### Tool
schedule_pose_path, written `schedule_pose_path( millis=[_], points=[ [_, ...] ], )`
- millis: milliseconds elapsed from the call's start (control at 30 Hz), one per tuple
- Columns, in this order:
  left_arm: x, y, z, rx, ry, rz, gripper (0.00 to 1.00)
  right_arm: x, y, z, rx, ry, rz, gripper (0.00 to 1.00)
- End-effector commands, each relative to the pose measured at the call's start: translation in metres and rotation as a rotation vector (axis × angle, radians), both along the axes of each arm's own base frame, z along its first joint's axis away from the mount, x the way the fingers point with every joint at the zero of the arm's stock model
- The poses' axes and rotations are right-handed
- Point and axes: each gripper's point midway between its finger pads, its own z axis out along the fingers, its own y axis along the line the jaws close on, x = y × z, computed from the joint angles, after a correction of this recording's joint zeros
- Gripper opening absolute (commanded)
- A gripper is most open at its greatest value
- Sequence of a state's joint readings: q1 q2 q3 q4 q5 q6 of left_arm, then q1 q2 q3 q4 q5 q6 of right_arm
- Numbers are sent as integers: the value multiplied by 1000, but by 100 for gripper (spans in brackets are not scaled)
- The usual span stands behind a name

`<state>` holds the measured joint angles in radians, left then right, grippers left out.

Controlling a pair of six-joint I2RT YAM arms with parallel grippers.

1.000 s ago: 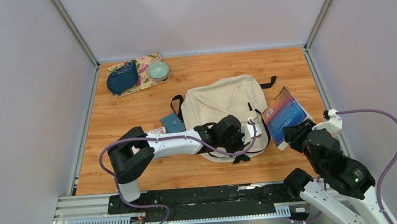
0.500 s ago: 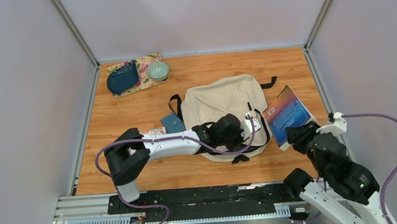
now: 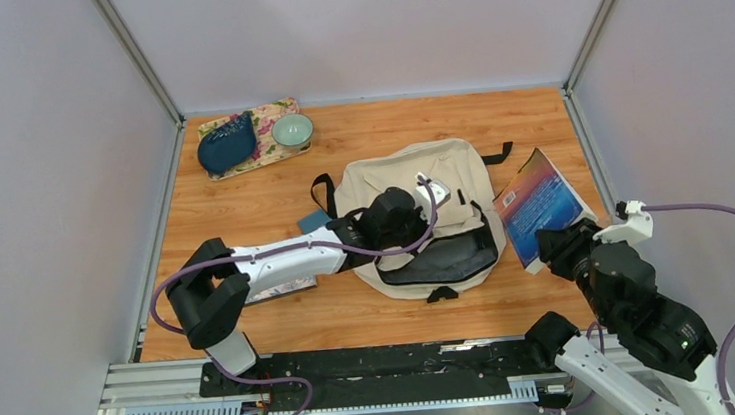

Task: Pack the student bag
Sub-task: Place the book in the student bag.

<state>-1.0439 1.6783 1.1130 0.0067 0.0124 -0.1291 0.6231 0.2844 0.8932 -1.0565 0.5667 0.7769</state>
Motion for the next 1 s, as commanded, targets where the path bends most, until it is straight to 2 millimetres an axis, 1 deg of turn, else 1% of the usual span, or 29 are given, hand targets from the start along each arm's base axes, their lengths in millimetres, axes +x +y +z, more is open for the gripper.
schedule_pose_path(
  millis=[0, 67, 100, 133, 167, 200, 233, 267, 333, 367, 400, 433, 500, 533, 567, 633, 667, 767, 800, 833, 933, 967],
  points=[
    [6, 7, 19, -93, 26, 50, 0, 4, -6, 77, 150, -250, -36, 0],
    [11, 8, 23, -119, 37, 54, 0, 3, -3, 76, 158, -246, -23, 0],
    [13, 7, 24, -125, 39, 56, 0, 2, 2, 75, 173, -238, 0, 0],
    [15, 7, 27, -135, 44, 58, 0, 1, 3, 71, 174, -223, 8, 0],
    [23, 6, 35, -164, 49, 74, 0, -1, 5, 68, 176, -212, 19, 0],
    [26, 5, 38, -178, 58, 75, 0, -2, 8, 65, 180, -197, 38, 0],
    [25, 3, 43, -196, 70, 55, 0, -4, 8, 59, 176, -180, 39, 0],
    [29, 0, 52, -215, 64, 52, 0, -7, 6, 56, 187, -179, 36, 0],
    [31, -2, 59, -225, 50, 44, 0, -12, -1, 51, 212, -176, 9, 0],
    [34, -4, 66, -229, 41, 42, 0, -19, -6, 54, 240, -203, 6, 0],
    [35, -5, 67, -227, 40, 36, 0, -23, -9, 56, 257, -215, 6, 0],
    [35, -6, 70, -228, 36, 29, 0, -29, -13, 53, 269, -208, 1, 0],
    [36, -7, 81, -249, 17, 22, 0, -41, -21, 55, 331, -224, -14, 0],
    [37, -9, 88, -267, 3, 18, 0, -46, -22, 48, 335, -207, -8, 0],
    [37, -9, 96, -283, -12, 13, 0, -52, -19, 47, 377, -203, 18, 0],
    [36, -11, 108, -310, -37, -8, 0, -56, -13, 38, 400, -166, 41, 0],
    [36, -11, 119, -323, -62, -20, 0, -59, -4, 36, 438, -148, 78, 0],
    [35, -11, 137, -340, -119, -47, 0, -60, 15, 23, 477, -83, 144, 0],
    [36, -10, 138, -339, -127, -49, 0, -64, 16, 23, 523, -88, 154, 0],
    [35, -10, 141, -339, -138, -57, 0, -64, 20, 15, 531, -65, 162, 0],
    [31, -8, 149, -367, -170, -76, 0, -70, 29, 7, 587, -21, 191, 0],
    [29, -5, 148, -371, -175, -81, 0, -70, 36, 1, 594, 10, 212, 0]
  ],
)
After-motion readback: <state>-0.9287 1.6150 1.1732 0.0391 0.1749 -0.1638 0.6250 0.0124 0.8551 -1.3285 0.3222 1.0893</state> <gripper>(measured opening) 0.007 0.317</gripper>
